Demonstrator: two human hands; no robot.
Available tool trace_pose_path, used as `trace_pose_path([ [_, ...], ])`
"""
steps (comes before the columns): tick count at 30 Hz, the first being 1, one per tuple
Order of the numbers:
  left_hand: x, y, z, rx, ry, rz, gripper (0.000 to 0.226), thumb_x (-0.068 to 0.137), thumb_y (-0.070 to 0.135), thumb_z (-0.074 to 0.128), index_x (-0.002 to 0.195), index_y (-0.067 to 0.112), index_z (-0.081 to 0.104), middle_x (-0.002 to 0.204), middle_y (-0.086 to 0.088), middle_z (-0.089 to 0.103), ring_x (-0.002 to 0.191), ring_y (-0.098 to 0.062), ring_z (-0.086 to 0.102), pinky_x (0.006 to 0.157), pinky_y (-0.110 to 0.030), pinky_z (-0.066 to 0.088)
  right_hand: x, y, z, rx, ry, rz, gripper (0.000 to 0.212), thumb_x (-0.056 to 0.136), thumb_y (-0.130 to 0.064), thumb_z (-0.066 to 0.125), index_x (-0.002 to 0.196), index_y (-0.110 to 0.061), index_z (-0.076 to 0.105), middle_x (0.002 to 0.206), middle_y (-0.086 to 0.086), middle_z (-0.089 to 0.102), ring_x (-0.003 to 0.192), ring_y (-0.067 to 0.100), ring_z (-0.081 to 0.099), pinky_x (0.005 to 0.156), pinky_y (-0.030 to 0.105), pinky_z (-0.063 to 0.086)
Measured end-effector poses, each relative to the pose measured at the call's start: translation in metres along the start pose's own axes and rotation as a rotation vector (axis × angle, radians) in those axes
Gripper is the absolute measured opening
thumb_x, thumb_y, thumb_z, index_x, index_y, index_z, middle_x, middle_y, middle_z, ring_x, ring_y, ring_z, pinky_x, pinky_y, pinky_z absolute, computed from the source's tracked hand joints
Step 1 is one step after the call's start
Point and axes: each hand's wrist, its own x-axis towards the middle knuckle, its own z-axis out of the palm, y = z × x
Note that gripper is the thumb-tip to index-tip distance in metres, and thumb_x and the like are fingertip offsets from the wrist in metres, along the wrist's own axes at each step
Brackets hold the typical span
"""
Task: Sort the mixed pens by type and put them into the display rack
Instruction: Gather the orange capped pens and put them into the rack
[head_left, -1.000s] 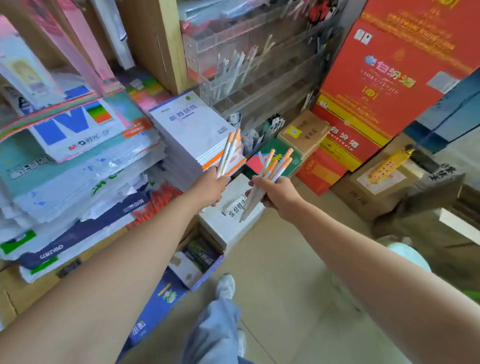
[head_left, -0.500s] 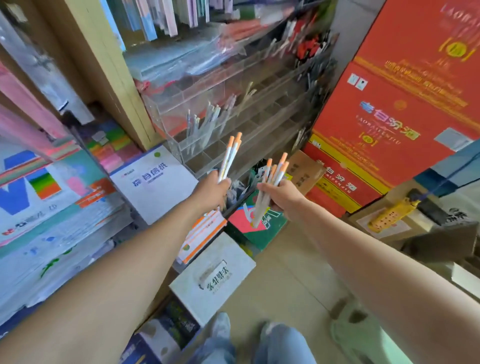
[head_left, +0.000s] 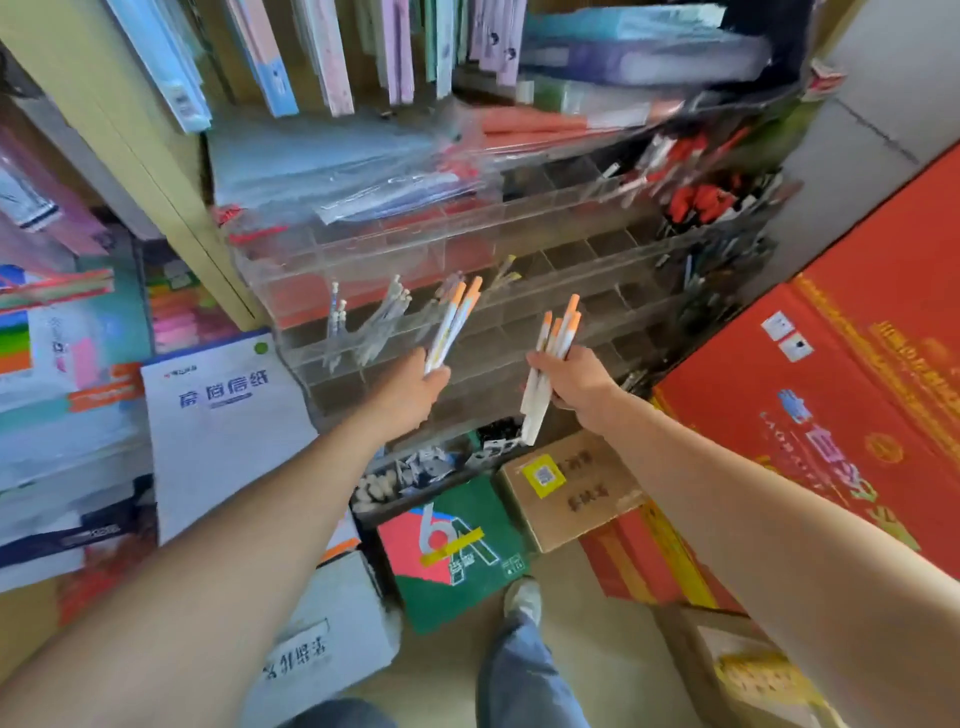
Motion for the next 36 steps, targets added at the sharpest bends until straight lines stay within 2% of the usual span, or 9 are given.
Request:
trace_pose_path([
  [3, 0.012, 0.02, 0.018, -0.015, 0.029, -0.024, 0.025, 0.098, 0.036, 0.042, 0.113, 0.015, 0.042, 0.073, -0.005, 0.047, 0.053, -0.018, 0.042, 0.055, -0.035, 0.04, 0.027, -0.019, -0.03, -0.034, 0.003, -0.05, 0.019, 0.094, -0.027, 0.059, 0.089, -0.009, 0.057, 0.075, 0.007, 0.059, 0.058, 0.016, 0.051, 0.05, 0.024, 0.038],
  [7, 0.027, 0.037, 0.031, 0.079, 0.089, -0.067, 0.024, 0.098, 0.038, 0.041, 0.104, 0.015, 0.043, 0.072, -0.004, 0.049, 0.054, -0.019, 0.044, 0.055, -0.036, 0.041, 0.058, -0.047, -0.054, 0.057, -0.009, -0.063, 0.019, 0.094, -0.024, 0.06, 0.081, -0.011, 0.056, 0.07, 0.004, 0.056, 0.055, 0.013, 0.05, 0.042, 0.021, 0.042],
  [10, 0.038, 0.044, 0.034, 0.092, 0.113, -0.061, 0.027, 0.097, 0.043, 0.042, 0.105, 0.018, 0.044, 0.073, -0.005, 0.05, 0.058, -0.021, 0.047, 0.056, -0.041, 0.045, 0.08, -0.064, -0.062, 0.148, -0.034, -0.063, 0.016, 0.094, -0.021, 0.061, 0.087, -0.006, 0.059, 0.077, 0.007, 0.06, 0.064, 0.015, 0.058, 0.053, 0.022, 0.055],
  [14, 0.047, 0.053, 0.039, 0.045, 0.123, -0.041, 0.025, 0.099, 0.039, 0.043, 0.108, 0.016, 0.045, 0.074, -0.004, 0.048, 0.059, -0.02, 0.046, 0.057, -0.039, 0.041, 0.103, -0.084, -0.067, 0.28, -0.034, -0.109, 0.016, 0.092, -0.015, 0.063, 0.099, -0.001, 0.058, 0.087, 0.009, 0.062, 0.071, 0.017, 0.062, 0.051, 0.021, 0.056],
  [18, 0.052, 0.059, 0.041, 0.043, 0.13, -0.011, 0.024, 0.099, 0.038, 0.043, 0.108, 0.015, 0.046, 0.076, -0.005, 0.049, 0.062, -0.02, 0.047, 0.058, -0.039, 0.042, 0.12, -0.102, -0.065, 0.355, -0.014, -0.12, 0.013, 0.092, -0.015, 0.064, 0.084, -0.006, 0.058, 0.089, 0.01, 0.063, 0.069, 0.016, 0.063, 0.057, 0.023, 0.058],
  [21, 0.057, 0.056, 0.037, 0.012, 0.135, -0.026, 0.026, 0.099, 0.037, 0.043, 0.111, 0.014, 0.046, 0.076, -0.005, 0.048, 0.063, -0.02, 0.046, 0.059, -0.039, 0.041, 0.13, -0.111, -0.061, 0.458, -0.004, -0.102, 0.016, 0.091, -0.016, 0.065, 0.097, -0.004, 0.058, 0.097, 0.011, 0.064, 0.075, 0.017, 0.065, 0.066, 0.027, 0.06],
  [25, 0.063, 0.055, 0.034, 0.007, 0.137, -0.021, 0.025, 0.1, 0.034, 0.044, 0.111, 0.012, 0.046, 0.073, -0.004, 0.047, 0.061, -0.02, 0.044, 0.058, -0.039, 0.039, 0.141, -0.108, -0.05, 0.469, -0.006, -0.063, 0.026, 0.089, -0.014, 0.067, 0.109, -0.001, 0.058, 0.106, 0.014, 0.064, 0.078, 0.018, 0.065, 0.064, 0.025, 0.059],
  [29, 0.071, 0.054, 0.032, -0.041, 0.138, -0.011, 0.023, 0.1, 0.033, 0.045, 0.111, 0.013, 0.045, 0.068, -0.001, 0.044, 0.055, -0.018, 0.041, 0.054, -0.037, 0.037, 0.149, -0.097, -0.038, 0.415, 0.029, -0.027, 0.031, 0.087, -0.011, 0.069, 0.112, 0.003, 0.059, 0.106, 0.015, 0.064, 0.071, 0.016, 0.063, 0.058, 0.025, 0.058],
  [36, 0.074, 0.052, 0.03, -0.013, 0.129, -0.014, 0.02, 0.1, 0.034, 0.044, 0.11, 0.016, 0.045, 0.07, -0.002, 0.045, 0.06, -0.019, 0.043, 0.056, -0.037, 0.038, 0.163, -0.095, -0.032, 0.415, 0.138, -0.009, 0.033, 0.084, -0.007, 0.071, 0.114, 0.003, 0.06, 0.103, 0.015, 0.066, 0.058, 0.015, 0.062, 0.065, 0.032, 0.059],
])
